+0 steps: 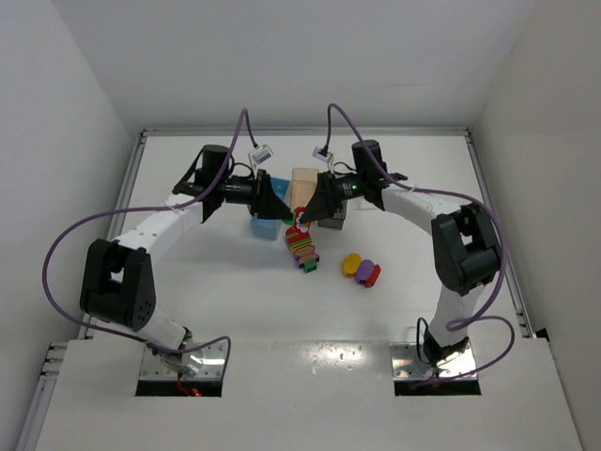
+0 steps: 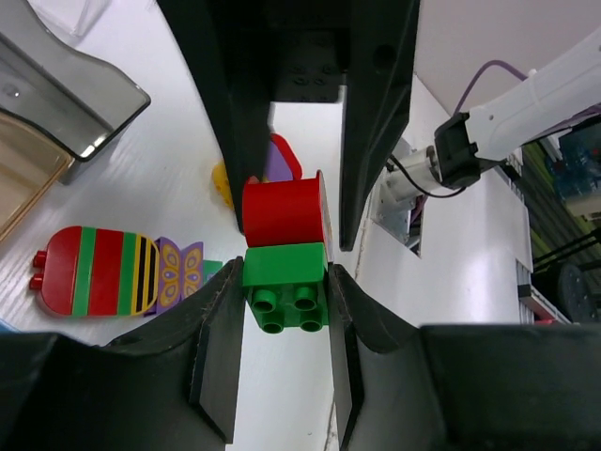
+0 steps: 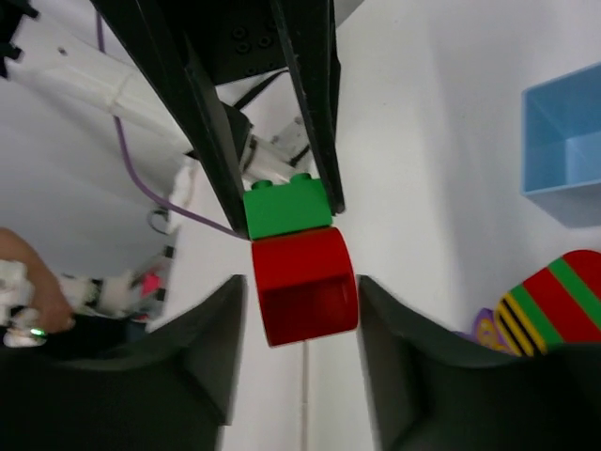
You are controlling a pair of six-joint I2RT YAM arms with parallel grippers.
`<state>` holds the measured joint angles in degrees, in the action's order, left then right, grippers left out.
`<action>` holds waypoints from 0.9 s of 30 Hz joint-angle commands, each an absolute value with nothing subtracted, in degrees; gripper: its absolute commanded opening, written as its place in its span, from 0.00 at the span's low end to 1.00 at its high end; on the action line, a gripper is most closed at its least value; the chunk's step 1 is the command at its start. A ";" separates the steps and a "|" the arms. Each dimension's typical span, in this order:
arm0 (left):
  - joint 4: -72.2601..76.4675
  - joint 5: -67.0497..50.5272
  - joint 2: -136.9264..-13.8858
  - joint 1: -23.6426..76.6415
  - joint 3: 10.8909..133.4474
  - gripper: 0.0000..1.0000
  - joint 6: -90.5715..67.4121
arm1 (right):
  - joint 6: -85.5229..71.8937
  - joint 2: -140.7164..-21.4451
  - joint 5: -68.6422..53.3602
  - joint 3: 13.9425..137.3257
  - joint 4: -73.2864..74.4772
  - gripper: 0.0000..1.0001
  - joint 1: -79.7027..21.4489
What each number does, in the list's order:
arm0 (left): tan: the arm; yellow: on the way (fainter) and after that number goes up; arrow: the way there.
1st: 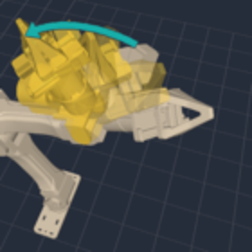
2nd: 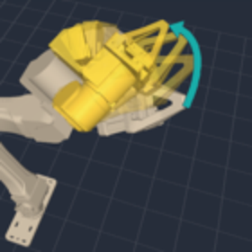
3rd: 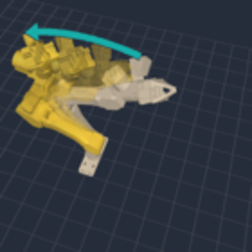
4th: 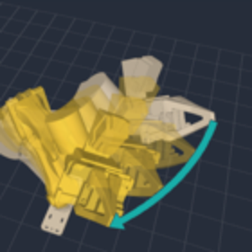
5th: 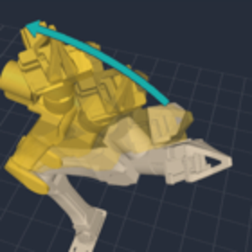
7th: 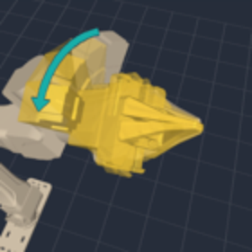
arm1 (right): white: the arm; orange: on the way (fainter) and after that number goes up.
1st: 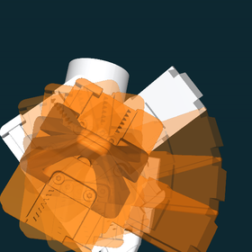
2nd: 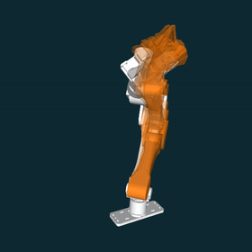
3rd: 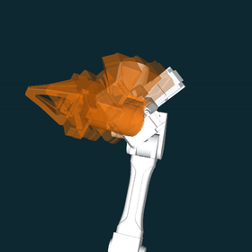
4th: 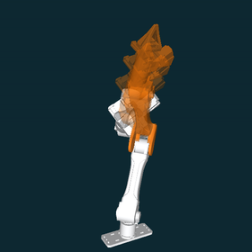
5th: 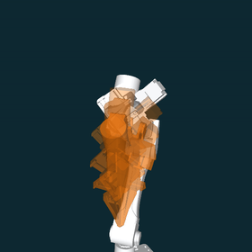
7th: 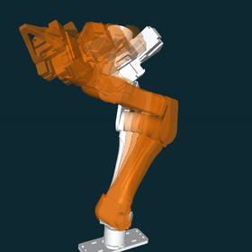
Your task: Sort the legos into containers by color
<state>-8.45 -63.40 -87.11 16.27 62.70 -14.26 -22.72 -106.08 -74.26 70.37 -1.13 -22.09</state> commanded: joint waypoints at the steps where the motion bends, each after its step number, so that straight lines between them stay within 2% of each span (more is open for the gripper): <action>1: -4.66 -66.53 -88.50 16.79 66.35 0.00 -14.85 | -23.47 -106.17 -77.26 73.04 -4.57 0.44 -22.68; 4: -4.66 -66.53 -89.03 16.79 66.36 0.00 -15.38 | -22.86 -106.17 -77.87 72.43 -4.57 0.19 -22.68; 5: -4.66 -66.53 -89.03 16.18 66.36 0.00 -15.38 | -22.24 -106.17 -77.87 72.42 -4.57 0.01 -22.68; 11: -4.66 -61.10 -87.10 9.42 65.30 0.00 -15.91 | -14.17 -104.51 -75.16 72.42 3.76 0.00 -18.38; 16: -3.43 -47.39 -84.29 5.46 65.30 0.00 -16.44 | -7.04 -106.42 -68.39 76.90 10.46 0.00 -14.77; 17: -3.43 -42.59 -84.29 5.45 65.30 0.00 -16.44 | -7.03 -107.22 -65.86 78.99 11.24 0.00 -14.77; 18: -3.43 -42.54 -84.29 5.45 66.17 0.00 -16.44 | -7.55 -108.10 -63.66 80.23 11.25 0.00 -14.77; 23: -8.69 -25.79 -87.00 10.88 69.26 0.00 -14.68 | -14.83 -114.15 -43.10 89.19 11.07 0.00 -18.45; 27: -9.84 -18.47 -88.15 14.31 69.79 0.00 -13.45 | -17.22 -117.24 -32.80 94.39 13.44 0.00 -21.79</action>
<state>-8.29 -28.40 -87.13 12.10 67.99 -14.87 -13.87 -115.61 -44.64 90.63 11.70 -19.11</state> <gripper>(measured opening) 0.396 0.370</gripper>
